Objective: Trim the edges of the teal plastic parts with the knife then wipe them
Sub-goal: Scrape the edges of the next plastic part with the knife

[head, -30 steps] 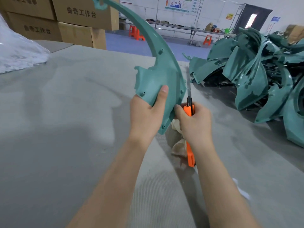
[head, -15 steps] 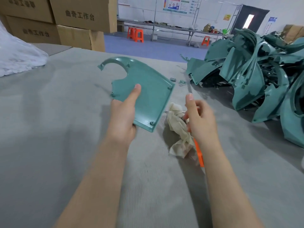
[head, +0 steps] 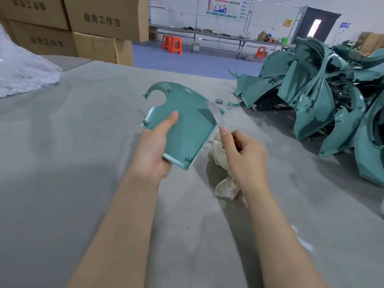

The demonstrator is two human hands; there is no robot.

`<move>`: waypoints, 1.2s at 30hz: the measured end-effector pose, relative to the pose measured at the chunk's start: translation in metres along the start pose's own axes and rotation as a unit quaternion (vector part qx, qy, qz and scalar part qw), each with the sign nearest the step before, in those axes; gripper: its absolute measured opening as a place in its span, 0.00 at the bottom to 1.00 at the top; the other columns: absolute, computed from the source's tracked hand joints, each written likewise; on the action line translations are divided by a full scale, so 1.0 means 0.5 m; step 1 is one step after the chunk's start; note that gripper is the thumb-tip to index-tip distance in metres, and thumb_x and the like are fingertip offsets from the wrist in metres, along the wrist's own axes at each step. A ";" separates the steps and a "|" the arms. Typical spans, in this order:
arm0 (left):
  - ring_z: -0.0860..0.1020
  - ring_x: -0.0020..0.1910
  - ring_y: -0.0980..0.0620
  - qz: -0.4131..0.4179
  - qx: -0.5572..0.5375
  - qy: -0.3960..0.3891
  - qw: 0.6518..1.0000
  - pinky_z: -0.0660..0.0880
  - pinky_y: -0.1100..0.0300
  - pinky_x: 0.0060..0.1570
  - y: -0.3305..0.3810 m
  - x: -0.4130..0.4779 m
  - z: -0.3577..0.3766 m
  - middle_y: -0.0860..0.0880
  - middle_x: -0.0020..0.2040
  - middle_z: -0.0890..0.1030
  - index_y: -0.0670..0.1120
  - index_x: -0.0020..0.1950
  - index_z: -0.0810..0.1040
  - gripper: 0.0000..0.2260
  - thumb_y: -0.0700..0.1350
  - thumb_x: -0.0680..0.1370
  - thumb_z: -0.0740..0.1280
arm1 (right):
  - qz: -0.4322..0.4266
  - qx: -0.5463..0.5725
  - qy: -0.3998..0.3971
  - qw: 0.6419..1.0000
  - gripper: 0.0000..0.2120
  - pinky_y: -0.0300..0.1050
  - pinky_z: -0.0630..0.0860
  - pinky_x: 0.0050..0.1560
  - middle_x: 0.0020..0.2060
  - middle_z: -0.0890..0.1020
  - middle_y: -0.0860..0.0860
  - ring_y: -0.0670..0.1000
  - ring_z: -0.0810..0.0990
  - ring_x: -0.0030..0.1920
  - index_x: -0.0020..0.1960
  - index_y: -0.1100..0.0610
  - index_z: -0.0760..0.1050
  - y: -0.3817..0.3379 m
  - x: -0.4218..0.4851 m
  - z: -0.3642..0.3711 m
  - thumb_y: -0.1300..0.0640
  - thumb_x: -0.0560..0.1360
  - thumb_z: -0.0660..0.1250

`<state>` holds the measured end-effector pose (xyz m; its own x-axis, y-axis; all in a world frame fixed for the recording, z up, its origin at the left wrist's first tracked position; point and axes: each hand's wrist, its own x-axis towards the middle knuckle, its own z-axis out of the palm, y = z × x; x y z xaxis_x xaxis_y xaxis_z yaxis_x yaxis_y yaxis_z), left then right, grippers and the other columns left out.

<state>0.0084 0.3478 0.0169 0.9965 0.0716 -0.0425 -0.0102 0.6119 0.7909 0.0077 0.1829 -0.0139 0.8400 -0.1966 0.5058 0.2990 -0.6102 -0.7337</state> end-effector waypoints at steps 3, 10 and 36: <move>0.84 0.43 0.51 -0.002 -0.012 0.023 1.000 0.79 0.60 0.35 0.000 0.003 -0.002 0.46 0.50 0.85 0.44 0.57 0.80 0.10 0.44 0.77 0.68 | -0.028 -0.007 -0.019 0.999 0.25 0.37 0.58 0.28 0.22 0.65 0.45 0.45 0.63 0.26 0.29 0.52 0.59 -0.001 -0.005 0.007 0.38 0.77 0.60; 0.84 0.36 0.53 -0.004 -0.048 0.085 0.995 0.80 0.61 0.32 0.006 0.013 -0.012 0.50 0.39 0.85 0.46 0.49 0.80 0.04 0.45 0.78 0.67 | -0.105 -0.016 -0.076 0.991 0.27 0.42 0.62 0.29 0.22 0.65 0.47 0.48 0.65 0.26 0.32 0.56 0.66 -0.019 -0.020 0.023 0.34 0.75 0.56; 0.83 0.43 0.51 0.027 -0.063 0.170 0.983 0.81 0.57 0.43 0.016 0.021 -0.032 0.49 0.48 0.84 0.46 0.56 0.80 0.08 0.45 0.77 0.68 | -0.125 -0.015 -0.181 0.975 0.22 0.40 0.60 0.30 0.21 0.63 0.45 0.45 0.65 0.25 0.28 0.46 0.61 -0.031 -0.034 0.033 0.41 0.76 0.64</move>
<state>0.0177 0.3662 0.0128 0.9097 0.3516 -0.2210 -0.0933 0.6916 0.7162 -0.0037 0.2085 -0.0185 0.8494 0.2415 0.4693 0.5054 -0.6281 -0.5916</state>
